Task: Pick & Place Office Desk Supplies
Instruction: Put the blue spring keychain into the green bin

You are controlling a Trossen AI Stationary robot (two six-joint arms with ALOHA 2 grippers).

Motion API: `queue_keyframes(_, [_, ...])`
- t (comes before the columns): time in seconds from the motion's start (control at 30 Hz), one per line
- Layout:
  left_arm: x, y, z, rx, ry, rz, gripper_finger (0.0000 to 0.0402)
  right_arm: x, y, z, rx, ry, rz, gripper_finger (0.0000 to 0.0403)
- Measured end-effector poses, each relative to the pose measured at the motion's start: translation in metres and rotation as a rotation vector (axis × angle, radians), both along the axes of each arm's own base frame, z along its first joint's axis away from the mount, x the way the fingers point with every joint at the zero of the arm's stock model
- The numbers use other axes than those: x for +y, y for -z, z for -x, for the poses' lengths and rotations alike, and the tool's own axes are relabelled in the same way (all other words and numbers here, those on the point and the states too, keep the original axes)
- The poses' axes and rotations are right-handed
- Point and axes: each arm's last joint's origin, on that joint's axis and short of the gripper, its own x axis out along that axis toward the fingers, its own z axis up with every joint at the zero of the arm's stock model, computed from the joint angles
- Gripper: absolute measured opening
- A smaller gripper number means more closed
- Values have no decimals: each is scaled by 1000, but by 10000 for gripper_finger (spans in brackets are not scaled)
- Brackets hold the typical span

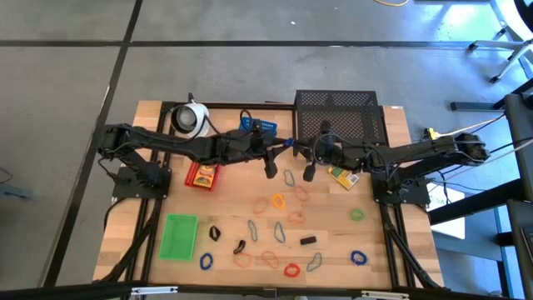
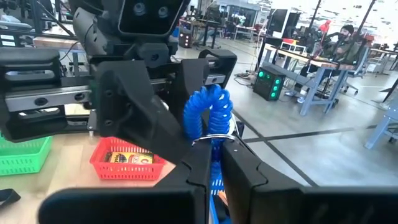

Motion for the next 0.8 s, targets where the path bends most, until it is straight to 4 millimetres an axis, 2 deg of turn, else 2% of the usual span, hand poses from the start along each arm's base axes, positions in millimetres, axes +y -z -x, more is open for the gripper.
queue_keyframes(0.13, [2, 0, 0, 1, 12, 5, 17, 0, 1, 0, -9, -22, -42, 30])
queue_keyframes(0.3, [3, 2, 0, 4, 26, 72, 24, -1, 1, 0, -25, -97, -159, 49])
queue_keyframes(0.6, [3, 14, 4, 82, -23, 237, 22, -8, 5, 13, 84, -128, -271, 161])
queue_keyframes(0.7, [2, 15, 15, 160, -54, 282, 22, -8, 6, 25, 156, -129, -278, 196])
queue_keyframes(0.8, [-1, 17, 34, 290, -119, 356, 22, -7, 7, 37, 241, -153, -295, 219])
